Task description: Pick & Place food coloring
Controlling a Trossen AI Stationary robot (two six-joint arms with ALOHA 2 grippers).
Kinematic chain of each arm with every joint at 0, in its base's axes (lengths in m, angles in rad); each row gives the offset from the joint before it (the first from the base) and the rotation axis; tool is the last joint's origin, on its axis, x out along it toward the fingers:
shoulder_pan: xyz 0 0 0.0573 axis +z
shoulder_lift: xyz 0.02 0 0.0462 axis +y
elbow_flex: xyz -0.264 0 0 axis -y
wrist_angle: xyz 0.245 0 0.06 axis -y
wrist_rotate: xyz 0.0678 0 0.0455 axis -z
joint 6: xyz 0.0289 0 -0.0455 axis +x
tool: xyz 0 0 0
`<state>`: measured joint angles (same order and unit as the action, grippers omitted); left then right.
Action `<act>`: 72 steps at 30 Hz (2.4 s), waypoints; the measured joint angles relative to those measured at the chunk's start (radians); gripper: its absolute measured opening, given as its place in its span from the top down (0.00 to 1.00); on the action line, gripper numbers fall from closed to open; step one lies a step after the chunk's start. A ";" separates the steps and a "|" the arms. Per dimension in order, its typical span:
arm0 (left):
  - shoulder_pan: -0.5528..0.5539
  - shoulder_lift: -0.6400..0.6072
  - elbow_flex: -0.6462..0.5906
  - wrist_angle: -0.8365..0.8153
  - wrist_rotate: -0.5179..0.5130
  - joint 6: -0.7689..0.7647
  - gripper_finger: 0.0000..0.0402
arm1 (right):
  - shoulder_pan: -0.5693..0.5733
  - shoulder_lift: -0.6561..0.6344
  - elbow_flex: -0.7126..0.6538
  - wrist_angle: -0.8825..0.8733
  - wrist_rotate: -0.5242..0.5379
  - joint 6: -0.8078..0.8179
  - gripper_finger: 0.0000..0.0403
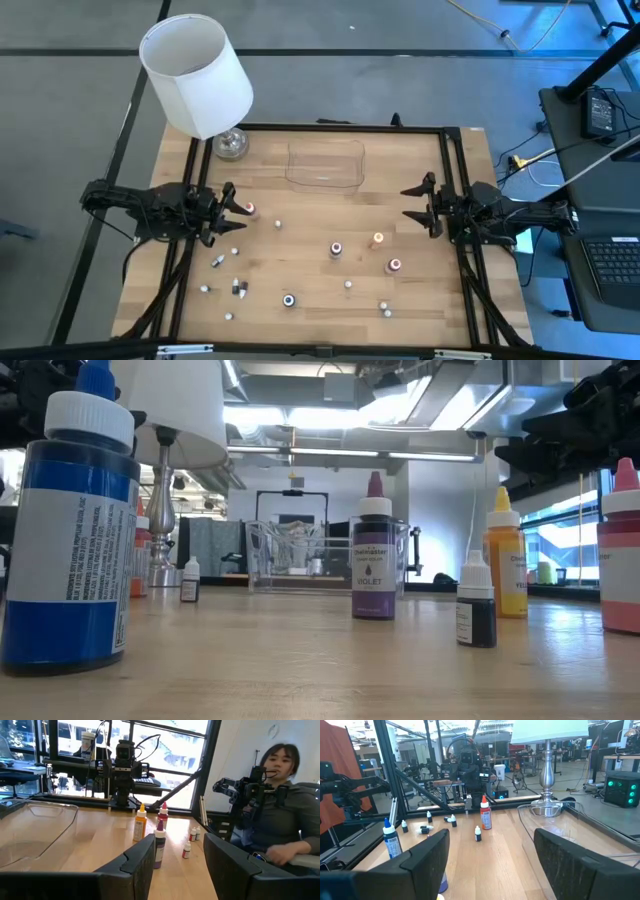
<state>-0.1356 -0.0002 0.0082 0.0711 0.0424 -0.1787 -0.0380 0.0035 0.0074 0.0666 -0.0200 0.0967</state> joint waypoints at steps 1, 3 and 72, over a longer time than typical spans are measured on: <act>0.000 0.000 0.000 0.000 0.000 0.000 0.59 | 0.000 0.000 0.000 0.000 0.000 0.000 0.27; 0.000 0.000 0.000 0.000 0.000 0.000 0.60 | 0.000 0.000 0.000 0.000 0.000 0.000 0.27; 0.000 0.000 0.000 0.000 0.000 0.000 0.59 | 0.000 0.000 0.000 0.018 0.000 -0.028 0.27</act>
<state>-0.1356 -0.0002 0.0083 0.0711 0.0422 -0.1784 -0.0382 0.0032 0.0073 0.0850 -0.0200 0.0691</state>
